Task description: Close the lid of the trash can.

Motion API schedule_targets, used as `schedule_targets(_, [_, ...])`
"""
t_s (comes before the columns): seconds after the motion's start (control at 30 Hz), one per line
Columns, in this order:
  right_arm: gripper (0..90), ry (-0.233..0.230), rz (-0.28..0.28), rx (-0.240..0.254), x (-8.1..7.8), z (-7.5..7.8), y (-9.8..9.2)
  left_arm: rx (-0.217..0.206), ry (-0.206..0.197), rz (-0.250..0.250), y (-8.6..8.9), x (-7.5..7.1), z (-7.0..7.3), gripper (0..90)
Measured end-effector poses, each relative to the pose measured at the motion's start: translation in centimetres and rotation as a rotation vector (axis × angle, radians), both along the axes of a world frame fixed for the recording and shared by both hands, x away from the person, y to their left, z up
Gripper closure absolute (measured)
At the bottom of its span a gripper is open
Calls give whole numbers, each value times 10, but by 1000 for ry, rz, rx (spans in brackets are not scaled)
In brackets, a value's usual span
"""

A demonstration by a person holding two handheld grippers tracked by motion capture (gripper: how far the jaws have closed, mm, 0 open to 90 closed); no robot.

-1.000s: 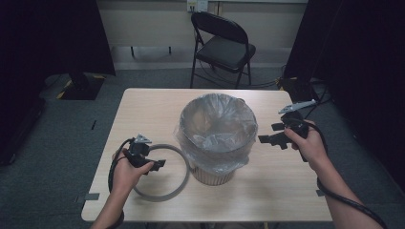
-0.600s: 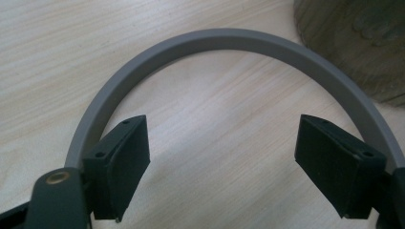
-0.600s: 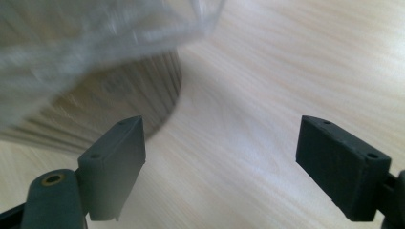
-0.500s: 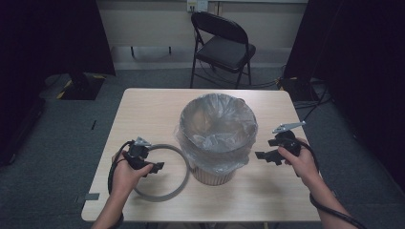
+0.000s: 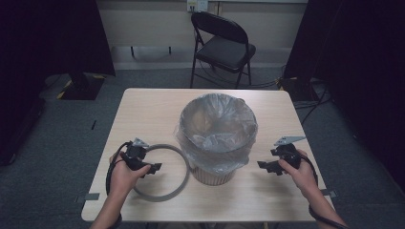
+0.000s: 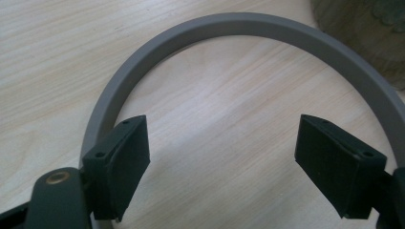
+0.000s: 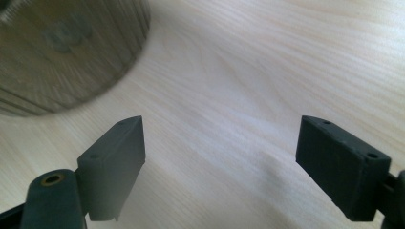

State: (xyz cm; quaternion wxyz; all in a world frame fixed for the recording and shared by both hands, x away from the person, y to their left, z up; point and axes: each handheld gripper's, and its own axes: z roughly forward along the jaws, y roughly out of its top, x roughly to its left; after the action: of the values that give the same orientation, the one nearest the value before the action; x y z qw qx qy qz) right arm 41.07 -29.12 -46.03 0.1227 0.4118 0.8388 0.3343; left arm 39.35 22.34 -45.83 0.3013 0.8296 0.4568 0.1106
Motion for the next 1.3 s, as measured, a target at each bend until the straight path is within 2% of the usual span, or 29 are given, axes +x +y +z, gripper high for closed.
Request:
schedule_targets(0.13, [165,-5,-1,-2,-2,-9,-2,3,8,18,5,3,-3,187])
schedule_targets(0.27, [165,-14,5,-19,-5,-19,-3,24,12,31,11,5,-3,188])
schedule_targets(0.4, [163,-36,-3,-12,-8,-30,-4,36,14,53,18,8,-2,188])
schedule_targets(0.43, [164,-62,-1,-15,-9,-32,-4,39,18,67,19,9,-1,188])
schedule_targets(0.5, [158,-89,2,-28,-11,-34,-4,54,15,80,23,11,-1,190])
schedule_targets(0.63, [146,-105,-4,-11,-12,-37,-4,75,42,112,30,14,-7,192])
schedule_targets(0.7, [145,-127,-4,6,-14,-39,-6,81,50,128,33,15,-10,192])
schedule_targets(0.83, [145,-127,-6,5,-16,-39,-8,84,73,154,36,18,-16,191])
schedule_targets(0.9, [145,-126,-12,4,-16,-39,-8,92,85,150,36,19,-18,193])
schedule_targets(1.03, [145,-128,-19,4,-17,-39,-7,125,72,121,34,21,-18,213])
schedule_targets(1.1, [145,-128,-19,4,-17,-39,-7,124,61,104,32,21,-17,271])
schedule_targets(1.17, [145,-128,-23,3,-17,-39,-7,124,69,75,30,22,-14,438])
schedule_targets(1.23, [145,-129,-30,3,-18,-39,-7,124,76,100,29,22,-13,459])
schedule_targets(1.3, [145,-129,-33,2,-18,-39,-7,124,80,103,31,24,-12,527])
